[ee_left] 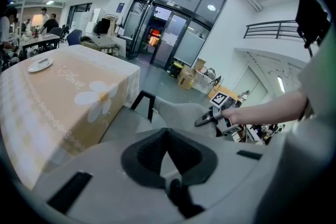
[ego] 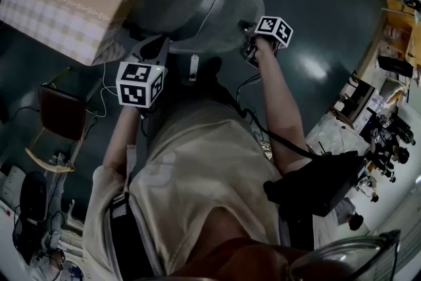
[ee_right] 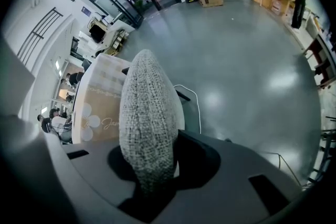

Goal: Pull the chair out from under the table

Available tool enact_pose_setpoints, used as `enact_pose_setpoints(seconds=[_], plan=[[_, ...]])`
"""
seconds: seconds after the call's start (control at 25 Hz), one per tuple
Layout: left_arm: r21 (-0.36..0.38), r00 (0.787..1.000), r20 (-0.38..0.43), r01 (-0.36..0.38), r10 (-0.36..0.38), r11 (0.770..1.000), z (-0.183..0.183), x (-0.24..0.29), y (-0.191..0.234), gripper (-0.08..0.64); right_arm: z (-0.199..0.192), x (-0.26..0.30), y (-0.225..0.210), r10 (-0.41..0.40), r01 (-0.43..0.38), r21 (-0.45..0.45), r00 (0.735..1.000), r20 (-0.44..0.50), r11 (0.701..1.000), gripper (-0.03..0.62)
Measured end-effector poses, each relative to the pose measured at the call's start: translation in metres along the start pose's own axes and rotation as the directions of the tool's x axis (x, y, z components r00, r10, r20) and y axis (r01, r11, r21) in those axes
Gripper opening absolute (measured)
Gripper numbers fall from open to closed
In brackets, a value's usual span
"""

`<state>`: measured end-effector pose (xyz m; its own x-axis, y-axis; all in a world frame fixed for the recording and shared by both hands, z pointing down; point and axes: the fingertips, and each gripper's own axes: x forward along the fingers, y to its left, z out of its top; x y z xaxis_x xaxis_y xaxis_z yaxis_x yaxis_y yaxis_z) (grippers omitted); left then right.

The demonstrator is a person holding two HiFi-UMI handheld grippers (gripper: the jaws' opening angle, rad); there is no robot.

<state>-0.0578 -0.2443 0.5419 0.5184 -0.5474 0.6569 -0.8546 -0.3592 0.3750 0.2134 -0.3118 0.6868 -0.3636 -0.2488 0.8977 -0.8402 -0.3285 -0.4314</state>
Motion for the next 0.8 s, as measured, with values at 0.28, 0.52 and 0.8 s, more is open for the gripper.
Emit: enact_pose_setpoints(seconds=[0.28,0.52,0.8], plan=[[-0.004,1.0,-0.019,0.003,-0.003,1.0,-0.002,0.008,0.005,0.008,-0.001,-0.005,-0.007,-0.011,0.011,-0.009,1.0,-0.002,1.0,0.112],[-0.002,1.0,-0.02,0.008,-0.008,1.0,-0.001,0.009,0.004,0.008,0.0,-0.007,-0.013,-0.007,0.007,0.002,1.0,-0.002,1.0,0.11],[-0.009,1.0,-0.029,0.008,-0.008,1.0,-0.004,0.009,0.005,0.008,0.007,-0.01,-0.019,-0.017,0.017,0.015,1.0,-0.005,1.0,0.11]])
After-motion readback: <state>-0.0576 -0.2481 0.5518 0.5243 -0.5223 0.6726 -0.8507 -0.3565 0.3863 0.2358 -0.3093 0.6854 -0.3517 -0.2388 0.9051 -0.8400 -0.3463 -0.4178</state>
